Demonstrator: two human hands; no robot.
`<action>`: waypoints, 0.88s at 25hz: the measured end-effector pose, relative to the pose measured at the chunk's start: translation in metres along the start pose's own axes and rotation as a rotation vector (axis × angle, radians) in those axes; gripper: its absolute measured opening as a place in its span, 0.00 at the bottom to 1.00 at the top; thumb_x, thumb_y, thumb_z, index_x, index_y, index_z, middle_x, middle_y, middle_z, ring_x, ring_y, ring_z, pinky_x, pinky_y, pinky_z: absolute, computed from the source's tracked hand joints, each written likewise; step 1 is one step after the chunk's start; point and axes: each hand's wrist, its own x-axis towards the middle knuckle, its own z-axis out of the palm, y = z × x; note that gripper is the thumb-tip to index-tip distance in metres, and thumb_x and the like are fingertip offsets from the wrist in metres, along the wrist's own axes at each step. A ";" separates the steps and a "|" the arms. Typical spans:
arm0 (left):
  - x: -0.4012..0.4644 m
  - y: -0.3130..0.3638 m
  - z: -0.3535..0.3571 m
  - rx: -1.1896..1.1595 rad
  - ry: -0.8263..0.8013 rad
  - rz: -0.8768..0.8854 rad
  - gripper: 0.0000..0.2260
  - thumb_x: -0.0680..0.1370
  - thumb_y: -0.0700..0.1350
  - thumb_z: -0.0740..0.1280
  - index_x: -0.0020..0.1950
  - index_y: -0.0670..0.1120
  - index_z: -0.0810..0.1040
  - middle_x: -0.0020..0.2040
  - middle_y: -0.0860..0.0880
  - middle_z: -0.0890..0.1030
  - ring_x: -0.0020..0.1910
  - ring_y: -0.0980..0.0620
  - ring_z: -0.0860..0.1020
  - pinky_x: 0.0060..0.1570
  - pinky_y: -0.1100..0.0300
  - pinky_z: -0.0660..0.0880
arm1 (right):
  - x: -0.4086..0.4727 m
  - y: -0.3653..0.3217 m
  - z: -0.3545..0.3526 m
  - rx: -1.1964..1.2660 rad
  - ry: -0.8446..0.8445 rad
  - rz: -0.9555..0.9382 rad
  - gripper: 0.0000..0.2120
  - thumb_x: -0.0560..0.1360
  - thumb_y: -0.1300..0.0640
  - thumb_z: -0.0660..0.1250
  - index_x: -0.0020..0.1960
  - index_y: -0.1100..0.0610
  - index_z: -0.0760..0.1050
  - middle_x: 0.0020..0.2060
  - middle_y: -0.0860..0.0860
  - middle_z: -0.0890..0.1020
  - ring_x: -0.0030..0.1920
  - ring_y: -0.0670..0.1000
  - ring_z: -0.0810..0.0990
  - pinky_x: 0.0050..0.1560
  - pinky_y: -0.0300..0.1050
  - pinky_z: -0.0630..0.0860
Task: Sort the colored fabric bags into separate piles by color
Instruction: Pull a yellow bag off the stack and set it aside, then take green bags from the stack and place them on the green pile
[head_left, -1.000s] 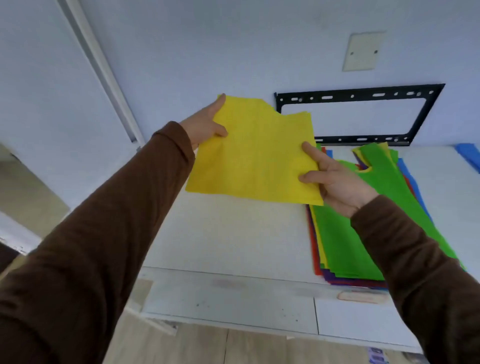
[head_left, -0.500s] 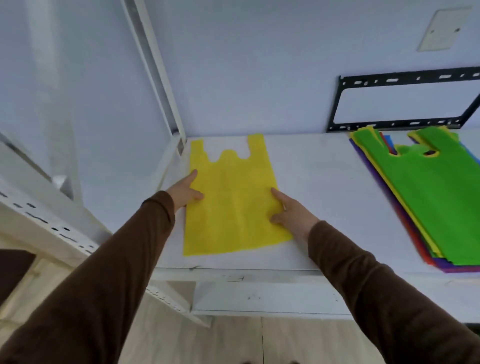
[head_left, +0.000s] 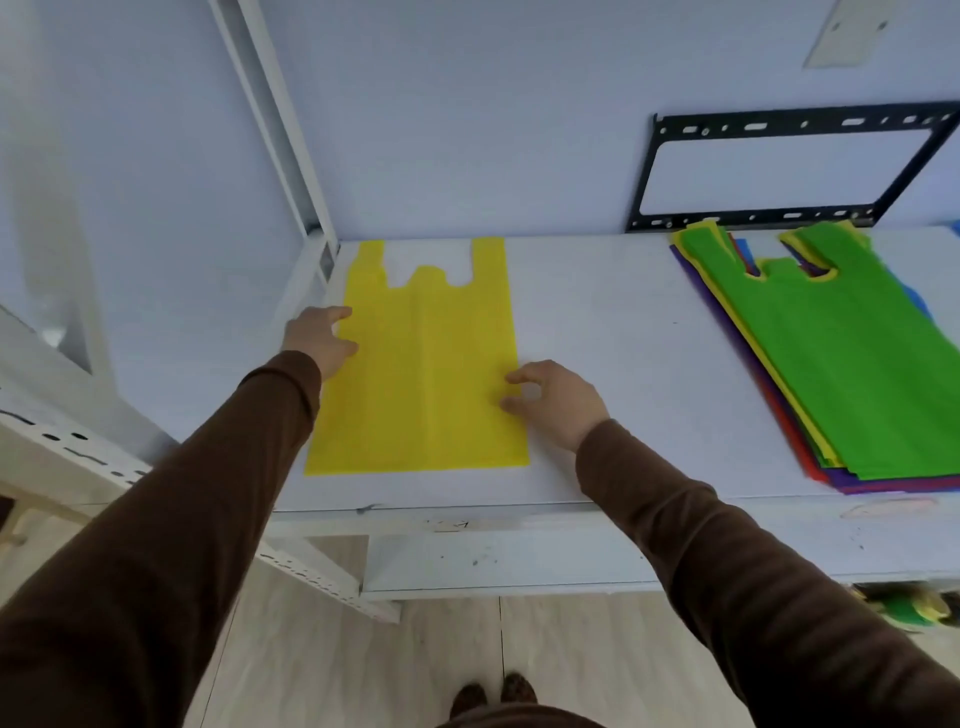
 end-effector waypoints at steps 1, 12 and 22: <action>-0.003 0.009 0.000 0.040 0.035 0.047 0.25 0.77 0.45 0.68 0.74 0.49 0.69 0.73 0.41 0.67 0.71 0.38 0.64 0.68 0.50 0.63 | -0.003 0.004 -0.009 -0.080 0.052 0.005 0.18 0.74 0.42 0.68 0.62 0.44 0.77 0.64 0.46 0.76 0.62 0.52 0.76 0.63 0.48 0.71; -0.058 0.210 0.093 -0.093 -0.109 0.618 0.17 0.77 0.48 0.68 0.65 0.49 0.77 0.68 0.46 0.74 0.70 0.44 0.68 0.71 0.52 0.62 | -0.058 0.125 -0.148 0.103 0.547 0.021 0.07 0.75 0.53 0.68 0.52 0.52 0.81 0.45 0.47 0.83 0.39 0.46 0.77 0.44 0.42 0.73; -0.126 0.376 0.229 -0.054 -0.176 0.528 0.12 0.76 0.47 0.69 0.59 0.46 0.79 0.60 0.46 0.79 0.59 0.45 0.75 0.60 0.56 0.68 | -0.096 0.312 -0.276 0.141 0.554 0.021 0.08 0.76 0.55 0.68 0.53 0.53 0.81 0.44 0.45 0.81 0.37 0.45 0.74 0.44 0.40 0.69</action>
